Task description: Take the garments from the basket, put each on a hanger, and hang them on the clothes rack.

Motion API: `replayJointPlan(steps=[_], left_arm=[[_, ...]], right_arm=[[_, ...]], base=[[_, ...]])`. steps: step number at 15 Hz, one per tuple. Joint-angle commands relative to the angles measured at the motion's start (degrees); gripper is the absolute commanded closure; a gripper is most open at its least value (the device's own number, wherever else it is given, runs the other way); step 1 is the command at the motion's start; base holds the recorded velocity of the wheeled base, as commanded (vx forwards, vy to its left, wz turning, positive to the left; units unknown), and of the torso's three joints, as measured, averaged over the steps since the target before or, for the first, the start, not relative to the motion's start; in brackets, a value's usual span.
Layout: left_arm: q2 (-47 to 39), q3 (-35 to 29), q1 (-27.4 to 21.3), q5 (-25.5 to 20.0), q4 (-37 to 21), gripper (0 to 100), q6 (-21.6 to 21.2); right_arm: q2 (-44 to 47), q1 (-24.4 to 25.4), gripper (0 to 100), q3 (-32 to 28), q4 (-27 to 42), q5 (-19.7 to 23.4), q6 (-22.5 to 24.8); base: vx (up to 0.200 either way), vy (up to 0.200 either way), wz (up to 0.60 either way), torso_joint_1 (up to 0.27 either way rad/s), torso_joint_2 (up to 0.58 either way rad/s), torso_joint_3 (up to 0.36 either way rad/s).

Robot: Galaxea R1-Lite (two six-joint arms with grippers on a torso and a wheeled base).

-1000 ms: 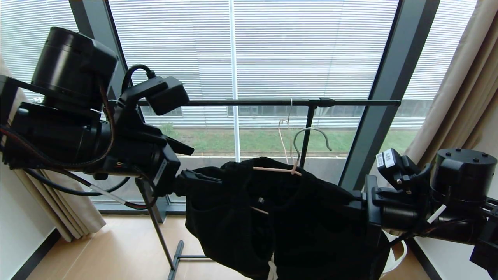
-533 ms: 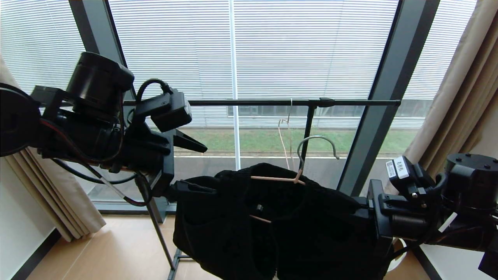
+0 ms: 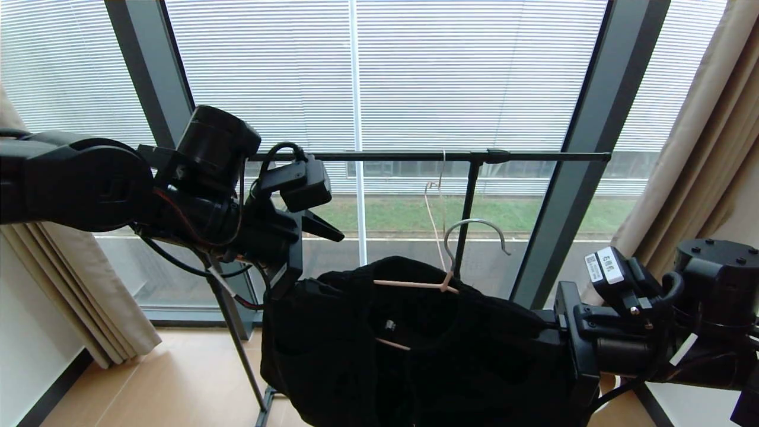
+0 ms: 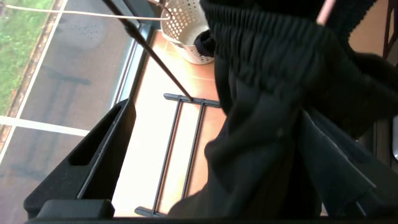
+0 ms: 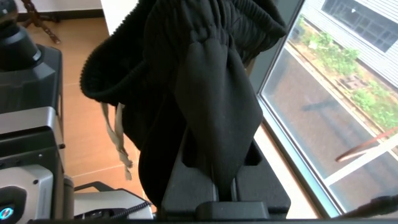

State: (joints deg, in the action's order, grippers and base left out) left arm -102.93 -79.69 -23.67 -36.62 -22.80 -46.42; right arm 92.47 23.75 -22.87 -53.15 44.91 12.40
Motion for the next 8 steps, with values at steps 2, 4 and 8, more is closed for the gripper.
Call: replayJointPlan(steps=[2, 4, 8], left_arm=[[-1.3, 0.1, -0.8, 0.0, -0.1, 0, 0.0], [-1.4, 0.4, -0.9, 0.0, -0.1, 0, 0.0], [-1.8, 1.5, -1.6, 0.0, -0.1, 0, -0.1]], right_arm=[[0.3, 0.8, 100, 0.0, -0.1, 0.8, 0.0], [0.2, 0.8, 100, 0.0, -0.3, 2.0, 0.0], [0.0, 0.7, 100, 0.0, -0.5, 3.3, 0.0]], base=[[0.000, 0.000, 0.00, 0.000, 0.00, 0.000], [0.000, 0.000, 0.00, 0.000, 0.00, 0.000], [0.000, 0.000, 0.00, 0.000, 0.00, 0.000]])
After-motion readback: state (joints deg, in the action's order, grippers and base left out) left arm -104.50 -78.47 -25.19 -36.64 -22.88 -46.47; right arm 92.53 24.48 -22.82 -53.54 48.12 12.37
